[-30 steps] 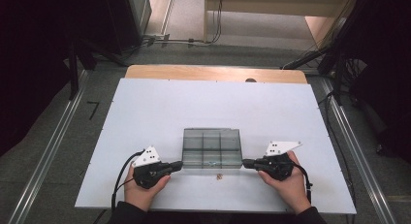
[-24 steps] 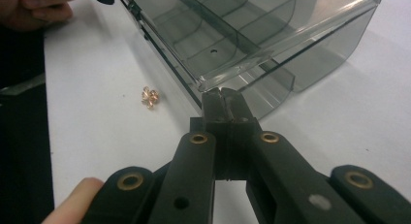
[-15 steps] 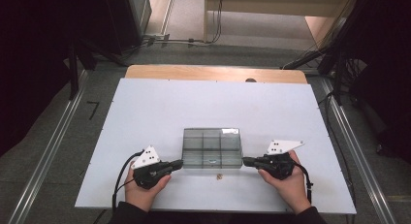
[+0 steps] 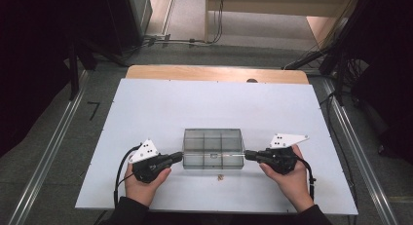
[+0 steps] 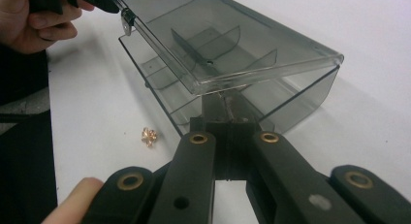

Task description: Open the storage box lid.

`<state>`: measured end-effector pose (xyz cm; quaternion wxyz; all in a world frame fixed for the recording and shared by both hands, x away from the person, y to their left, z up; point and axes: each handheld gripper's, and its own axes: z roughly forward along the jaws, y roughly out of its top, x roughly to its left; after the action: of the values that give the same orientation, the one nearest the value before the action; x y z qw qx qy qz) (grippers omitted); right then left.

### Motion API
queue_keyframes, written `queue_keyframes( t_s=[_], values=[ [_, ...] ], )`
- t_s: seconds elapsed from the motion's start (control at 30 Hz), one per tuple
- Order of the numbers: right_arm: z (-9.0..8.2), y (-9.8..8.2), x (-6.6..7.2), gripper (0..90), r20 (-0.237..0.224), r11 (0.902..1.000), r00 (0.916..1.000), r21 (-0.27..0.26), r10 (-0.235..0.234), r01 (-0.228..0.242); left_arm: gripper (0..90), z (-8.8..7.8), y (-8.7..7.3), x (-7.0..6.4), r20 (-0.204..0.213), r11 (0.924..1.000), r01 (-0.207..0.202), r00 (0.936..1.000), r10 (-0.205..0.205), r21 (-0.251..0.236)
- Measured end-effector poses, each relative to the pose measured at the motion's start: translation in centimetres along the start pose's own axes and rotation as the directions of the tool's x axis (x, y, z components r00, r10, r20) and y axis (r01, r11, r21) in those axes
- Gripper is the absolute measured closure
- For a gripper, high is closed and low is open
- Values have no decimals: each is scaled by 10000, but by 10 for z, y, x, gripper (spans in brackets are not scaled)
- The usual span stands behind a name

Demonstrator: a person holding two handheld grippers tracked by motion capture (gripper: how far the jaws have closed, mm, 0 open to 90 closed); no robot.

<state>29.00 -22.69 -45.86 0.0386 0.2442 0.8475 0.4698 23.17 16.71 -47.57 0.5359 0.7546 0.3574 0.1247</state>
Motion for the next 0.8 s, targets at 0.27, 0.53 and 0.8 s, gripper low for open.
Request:
queue_keyframes(
  t_s=[0.27,0.53,0.8],
  values=[
    [-1,15,-5,883,46,9999,10000,-137,-31,31,900,0,14,6,-130,9995,-59,9999,56,-300],
    [0,30,-12,882,14,9995,10000,-318,-71,71,900,2,24,13,-225,9979,-60,9997,45,-649],
    [5,38,-18,883,-59,9982,9999,-586,-105,102,900,4,31,26,-244,9939,-34,9997,7,-1099]
  ],
)
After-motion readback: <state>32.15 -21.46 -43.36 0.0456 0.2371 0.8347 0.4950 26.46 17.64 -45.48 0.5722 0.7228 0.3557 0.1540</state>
